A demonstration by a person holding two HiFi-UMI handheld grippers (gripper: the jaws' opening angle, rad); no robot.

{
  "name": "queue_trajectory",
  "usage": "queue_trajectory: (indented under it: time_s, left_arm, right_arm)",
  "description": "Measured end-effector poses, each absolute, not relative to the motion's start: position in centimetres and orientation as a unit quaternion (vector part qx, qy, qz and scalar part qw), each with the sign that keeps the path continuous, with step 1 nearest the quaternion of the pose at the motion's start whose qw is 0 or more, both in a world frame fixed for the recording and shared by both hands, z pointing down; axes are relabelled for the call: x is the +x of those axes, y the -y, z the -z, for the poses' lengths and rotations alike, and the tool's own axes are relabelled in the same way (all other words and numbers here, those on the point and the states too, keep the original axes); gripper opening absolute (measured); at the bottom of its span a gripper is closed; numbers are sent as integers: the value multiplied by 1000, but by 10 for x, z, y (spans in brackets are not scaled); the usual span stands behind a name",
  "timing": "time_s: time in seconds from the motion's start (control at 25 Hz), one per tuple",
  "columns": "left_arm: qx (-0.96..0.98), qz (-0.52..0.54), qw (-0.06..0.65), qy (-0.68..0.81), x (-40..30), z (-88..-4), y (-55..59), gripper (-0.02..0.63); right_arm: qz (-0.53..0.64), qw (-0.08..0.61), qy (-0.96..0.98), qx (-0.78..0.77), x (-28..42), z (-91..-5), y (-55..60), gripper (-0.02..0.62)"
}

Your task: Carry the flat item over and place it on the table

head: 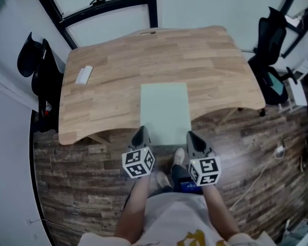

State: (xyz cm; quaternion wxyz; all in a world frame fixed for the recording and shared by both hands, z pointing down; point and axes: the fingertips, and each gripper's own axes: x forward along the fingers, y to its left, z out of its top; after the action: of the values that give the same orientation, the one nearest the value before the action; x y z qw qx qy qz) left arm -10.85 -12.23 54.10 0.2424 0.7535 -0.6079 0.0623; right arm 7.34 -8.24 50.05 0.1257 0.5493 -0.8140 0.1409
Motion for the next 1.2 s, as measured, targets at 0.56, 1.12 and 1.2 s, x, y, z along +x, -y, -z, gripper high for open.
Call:
queue_trajectory:
  time_s: [0.56, 1.12, 1.2]
  left_arm:
    - [802, -31, 157, 576, -90, -477, 118, 2]
    - [810, -26, 159, 564, -89, -474, 117, 2]
    - [811, -23, 156, 563, -90, -473, 118, 2]
  right_arm:
    - [-99, 117, 808, 569, 76, -474, 87, -3]
    - [-107, 118, 801, 578, 81, -473, 88, -3]
    - [-105, 114, 800, 580, 81, -475, 90, -3]
